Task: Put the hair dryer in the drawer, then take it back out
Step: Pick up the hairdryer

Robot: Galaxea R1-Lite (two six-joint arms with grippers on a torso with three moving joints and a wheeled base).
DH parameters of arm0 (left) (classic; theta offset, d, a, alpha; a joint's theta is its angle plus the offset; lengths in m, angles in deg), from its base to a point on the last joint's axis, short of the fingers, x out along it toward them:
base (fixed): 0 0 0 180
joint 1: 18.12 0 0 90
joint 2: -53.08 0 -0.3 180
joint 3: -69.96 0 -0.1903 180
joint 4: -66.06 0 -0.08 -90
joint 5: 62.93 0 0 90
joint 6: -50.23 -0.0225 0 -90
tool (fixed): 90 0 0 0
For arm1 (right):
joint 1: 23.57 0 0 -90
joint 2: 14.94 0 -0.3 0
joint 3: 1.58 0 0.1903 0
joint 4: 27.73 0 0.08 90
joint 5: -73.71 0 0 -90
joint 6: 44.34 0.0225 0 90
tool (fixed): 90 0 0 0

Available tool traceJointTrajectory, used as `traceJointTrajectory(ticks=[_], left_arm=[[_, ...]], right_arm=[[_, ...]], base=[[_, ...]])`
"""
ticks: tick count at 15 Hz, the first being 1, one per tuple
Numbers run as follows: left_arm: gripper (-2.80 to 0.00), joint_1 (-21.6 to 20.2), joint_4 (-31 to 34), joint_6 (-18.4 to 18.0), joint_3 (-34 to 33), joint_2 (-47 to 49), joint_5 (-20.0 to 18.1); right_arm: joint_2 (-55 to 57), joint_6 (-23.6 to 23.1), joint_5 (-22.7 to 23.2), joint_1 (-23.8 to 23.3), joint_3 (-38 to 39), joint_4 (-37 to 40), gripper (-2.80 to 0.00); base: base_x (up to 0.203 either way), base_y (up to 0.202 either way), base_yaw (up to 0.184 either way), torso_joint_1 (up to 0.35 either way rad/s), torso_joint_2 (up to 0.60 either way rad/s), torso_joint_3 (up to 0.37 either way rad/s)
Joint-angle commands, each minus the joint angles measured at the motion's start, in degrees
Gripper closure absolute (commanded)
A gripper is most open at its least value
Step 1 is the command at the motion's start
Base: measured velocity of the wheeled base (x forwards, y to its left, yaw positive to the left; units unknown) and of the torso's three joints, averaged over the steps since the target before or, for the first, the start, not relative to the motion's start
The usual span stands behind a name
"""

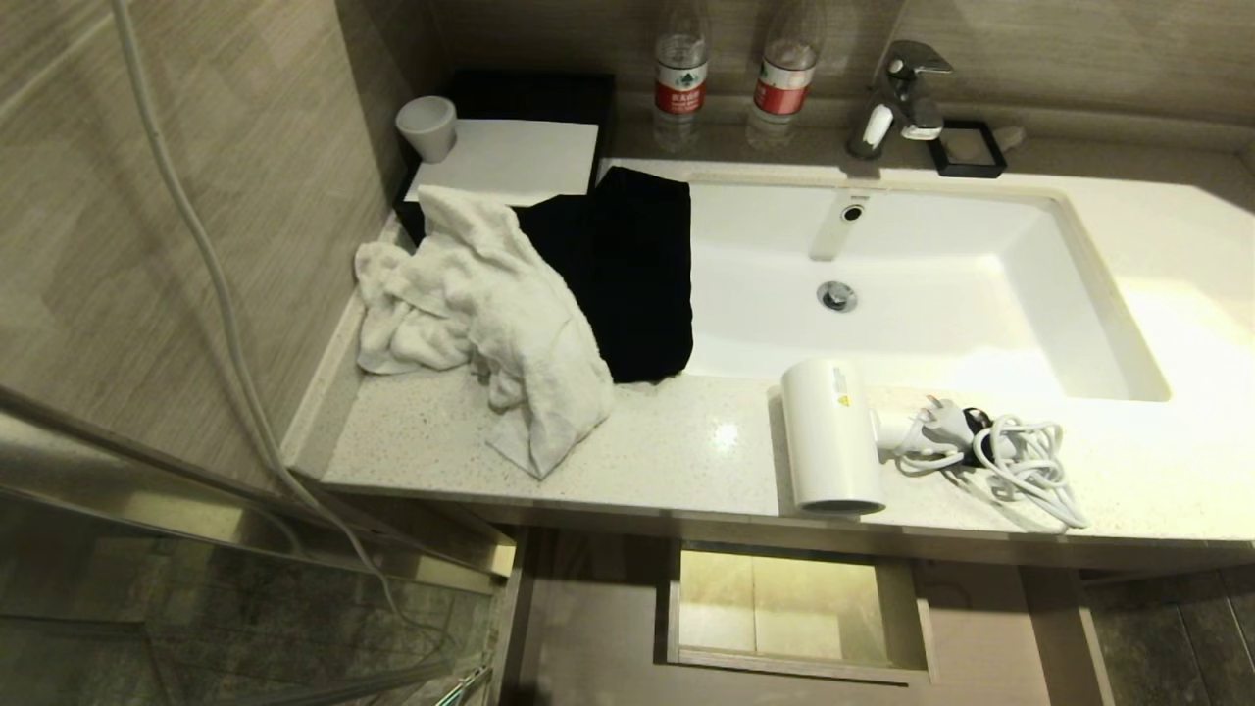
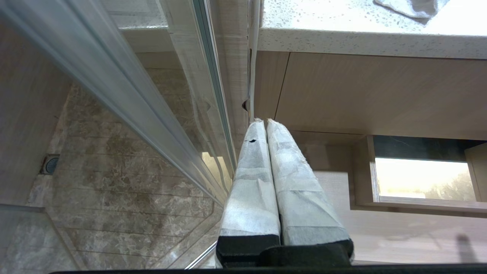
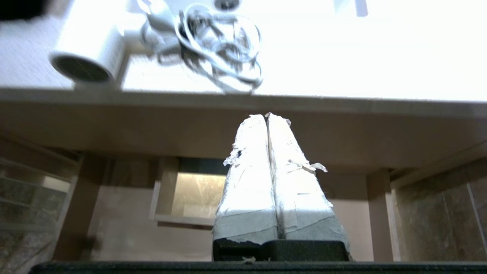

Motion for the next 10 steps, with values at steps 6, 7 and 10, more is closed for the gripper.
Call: traceJointTrajectory(ticks=[6,7,10], left_arm=[[0.00,0.0,0.0,0.0,0.0,-0.1,0.0],[0.00,0.0,0.0,0.0,0.0,0.0,0.0],[0.00,0.0,0.0,0.0,-0.1,-0.1,0.0]], right_arm=[[31.8,-0.3,3.7,3.7,-38.1,24.2,0.00],[36.1,-1.0,4.2,4.6,-40.2,26.2,0.00],[47.5,-9.2,5.9,8.0,-44.8,34.6,0.00]], base=[[0.000,0.000,0.000,0.000,0.00,0.000],[0.000,0.000,0.000,0.000,0.00,0.000],[0.000,0.000,0.000,0.000,0.00,0.000]])
